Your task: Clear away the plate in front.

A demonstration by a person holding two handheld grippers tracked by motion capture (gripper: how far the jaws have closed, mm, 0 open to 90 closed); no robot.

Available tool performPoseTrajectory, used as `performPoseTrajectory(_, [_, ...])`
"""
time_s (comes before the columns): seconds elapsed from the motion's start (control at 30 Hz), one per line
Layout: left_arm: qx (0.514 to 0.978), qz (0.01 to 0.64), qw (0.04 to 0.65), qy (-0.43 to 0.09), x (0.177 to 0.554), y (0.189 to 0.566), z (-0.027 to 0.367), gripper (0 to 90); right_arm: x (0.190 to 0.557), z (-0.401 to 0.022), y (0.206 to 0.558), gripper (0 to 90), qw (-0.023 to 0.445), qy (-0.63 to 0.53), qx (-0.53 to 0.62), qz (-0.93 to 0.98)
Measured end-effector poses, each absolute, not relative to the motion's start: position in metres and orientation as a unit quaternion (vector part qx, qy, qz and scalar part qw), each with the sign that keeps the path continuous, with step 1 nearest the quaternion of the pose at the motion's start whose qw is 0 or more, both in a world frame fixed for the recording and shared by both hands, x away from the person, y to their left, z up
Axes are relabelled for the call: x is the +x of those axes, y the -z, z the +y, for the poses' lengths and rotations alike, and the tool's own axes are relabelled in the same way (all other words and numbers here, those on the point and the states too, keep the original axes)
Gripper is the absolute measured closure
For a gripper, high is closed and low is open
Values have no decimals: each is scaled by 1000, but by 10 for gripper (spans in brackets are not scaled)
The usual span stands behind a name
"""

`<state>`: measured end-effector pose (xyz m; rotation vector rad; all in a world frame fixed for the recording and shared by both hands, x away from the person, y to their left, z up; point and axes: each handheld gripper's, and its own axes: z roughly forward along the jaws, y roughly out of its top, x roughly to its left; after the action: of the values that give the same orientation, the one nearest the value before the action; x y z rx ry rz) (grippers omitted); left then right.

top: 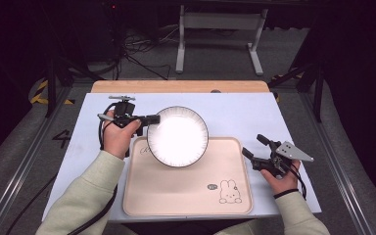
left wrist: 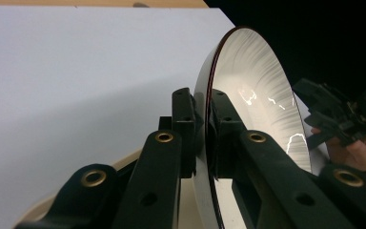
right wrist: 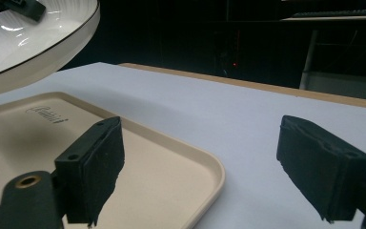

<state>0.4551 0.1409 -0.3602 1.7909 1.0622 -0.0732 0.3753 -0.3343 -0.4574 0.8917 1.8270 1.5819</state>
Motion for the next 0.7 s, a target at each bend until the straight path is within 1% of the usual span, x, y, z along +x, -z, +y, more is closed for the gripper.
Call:
performPoseTrajectory(0.2, [758, 425, 492, 55, 450, 365, 130, 836, 375, -334, 457, 164, 280, -590, 332, 681])
performPoseTrajectory(0.43, [773, 417, 472, 76, 447, 379, 120, 834, 375, -334, 457, 164, 279, -590, 333, 681])
performPoseTrajectory(0.7, [781, 413, 459, 98, 444, 394, 113, 832, 375, -334, 457, 164, 279, -590, 333, 681])
